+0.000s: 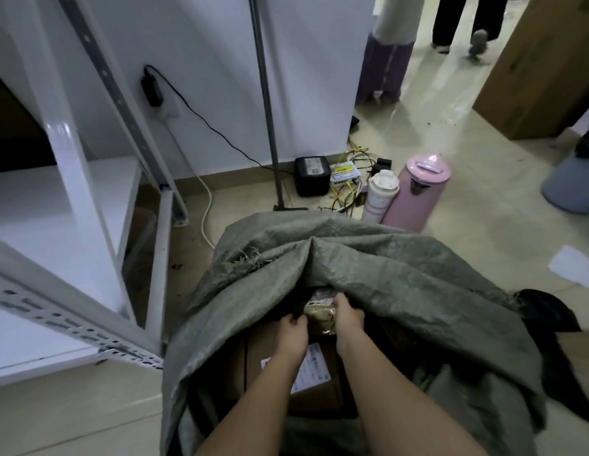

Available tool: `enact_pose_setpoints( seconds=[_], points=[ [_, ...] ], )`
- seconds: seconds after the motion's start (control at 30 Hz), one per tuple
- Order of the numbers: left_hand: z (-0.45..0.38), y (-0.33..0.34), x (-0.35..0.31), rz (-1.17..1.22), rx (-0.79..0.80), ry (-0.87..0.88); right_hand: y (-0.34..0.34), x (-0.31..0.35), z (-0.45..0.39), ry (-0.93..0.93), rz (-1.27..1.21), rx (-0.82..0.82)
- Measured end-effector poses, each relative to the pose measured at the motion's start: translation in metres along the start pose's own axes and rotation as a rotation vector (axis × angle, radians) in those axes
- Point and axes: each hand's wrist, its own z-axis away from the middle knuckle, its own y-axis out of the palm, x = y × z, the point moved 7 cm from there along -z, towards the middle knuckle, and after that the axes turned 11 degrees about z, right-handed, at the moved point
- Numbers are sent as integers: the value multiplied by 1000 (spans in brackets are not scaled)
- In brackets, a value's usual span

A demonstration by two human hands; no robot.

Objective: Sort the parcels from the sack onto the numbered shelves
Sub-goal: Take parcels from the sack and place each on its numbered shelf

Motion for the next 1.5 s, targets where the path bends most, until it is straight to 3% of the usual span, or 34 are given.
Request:
enact_pose_setpoints(
  seconds=[0.1,0.17,0.27,0.7,1.23,1.5],
  points=[
    [61,1,-19,144,65,-228,-18,9,59,48,-29,135],
    [103,2,-37,239,111,-300,-34,13,94,58,7,135],
    [177,-9,-83,334,127,-359,-60,45,171,60,45,129],
    [450,-98,-275,251,185,-429,-124,200,529,117,229,253],
    [625,-210,-278,395,-10,-177,-102,171,711,-15,451,493],
    [673,-311,-264,453,-162,-100,-38,142,791,-152,643,601]
  ],
)
